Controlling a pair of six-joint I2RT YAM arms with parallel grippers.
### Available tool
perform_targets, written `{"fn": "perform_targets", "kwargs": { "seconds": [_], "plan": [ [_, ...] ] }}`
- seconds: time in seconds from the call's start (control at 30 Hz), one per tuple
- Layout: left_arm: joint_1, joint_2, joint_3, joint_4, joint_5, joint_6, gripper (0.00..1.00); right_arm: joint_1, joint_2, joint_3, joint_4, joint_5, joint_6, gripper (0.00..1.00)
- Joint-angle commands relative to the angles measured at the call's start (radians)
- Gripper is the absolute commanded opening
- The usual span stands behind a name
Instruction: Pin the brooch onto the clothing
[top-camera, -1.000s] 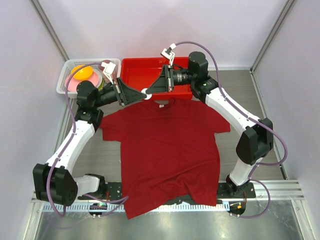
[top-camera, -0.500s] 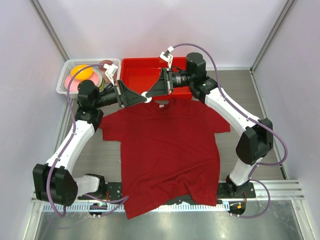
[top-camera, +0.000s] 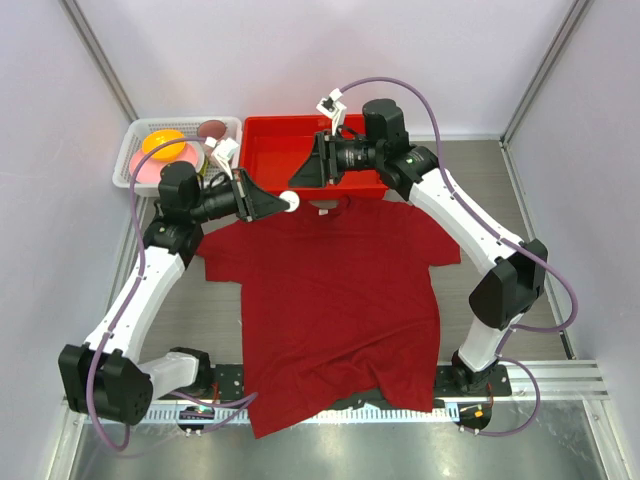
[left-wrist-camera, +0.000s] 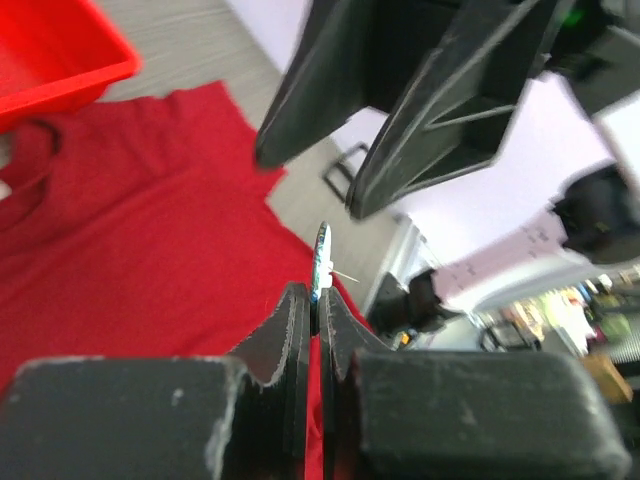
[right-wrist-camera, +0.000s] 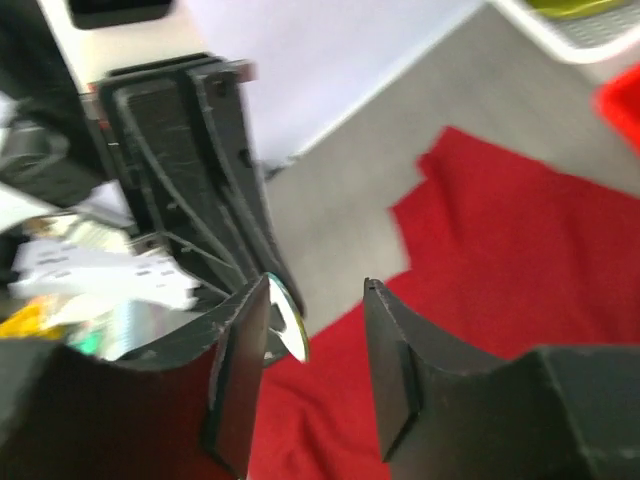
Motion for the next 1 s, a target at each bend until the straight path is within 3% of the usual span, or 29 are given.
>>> {"fn": "perform_targets", "kwargs": {
  "seconds": [0.0, 0.13, 0.2, 0.3, 0.33, 0.37, 0.4, 0.6, 0.77, 0.97],
  "plan": [
    [0.01, -0.087, -0.032, -0.277, -0.287, 0.151, 0.0, 0.015, -0.038, 0.058, -0.263, 0.481, -0.365, 0.52],
    [0.008, -0.15, -0.111, -0.354, -0.543, 0.137, 0.0, 0.029, -0.078, -0.051, -0.283, 0.637, -0.43, 0.65],
    [0.01, -0.165, -0.145, -0.366, -0.66, 0.093, 0.0, 0.076, -0.103, -0.089, -0.258, 0.718, -0.438, 0.68],
    [0.01, -0.136, -0.169, -0.424, -0.732, 0.054, 0.0, 0.149, -0.118, -0.146, -0.177, 0.974, -0.442, 0.68],
    [0.008, -0.119, -0.156, -0.447, -0.745, 0.06, 0.0, 0.172, -0.118, -0.151, -0.157, 1.04, -0.439, 0.72],
    [0.007, -0.105, -0.145, -0.499, -0.751, 0.098, 0.0, 0.17, -0.118, -0.152, -0.134, 1.054, -0.423, 0.9],
    [0.008, -0.082, -0.137, -0.516, -0.757, 0.123, 0.0, 0.17, -0.114, -0.155, -0.129, 1.051, -0.401, 0.9],
    [-0.028, -0.12, -0.203, -0.462, -0.878, 0.264, 0.0, 0.158, -0.075, -0.243, -0.094, 0.843, -0.372, 0.83],
    [-0.085, -0.153, -0.295, -0.36, -1.041, 0.3, 0.0, 0.173, -0.023, -0.272, -0.073, 0.887, -0.217, 0.71],
    [-0.124, -0.13, -0.266, -0.392, -1.153, 0.341, 0.0, 0.273, 0.112, -0.116, -0.184, 1.105, -0.038, 0.58]
  ]
}}
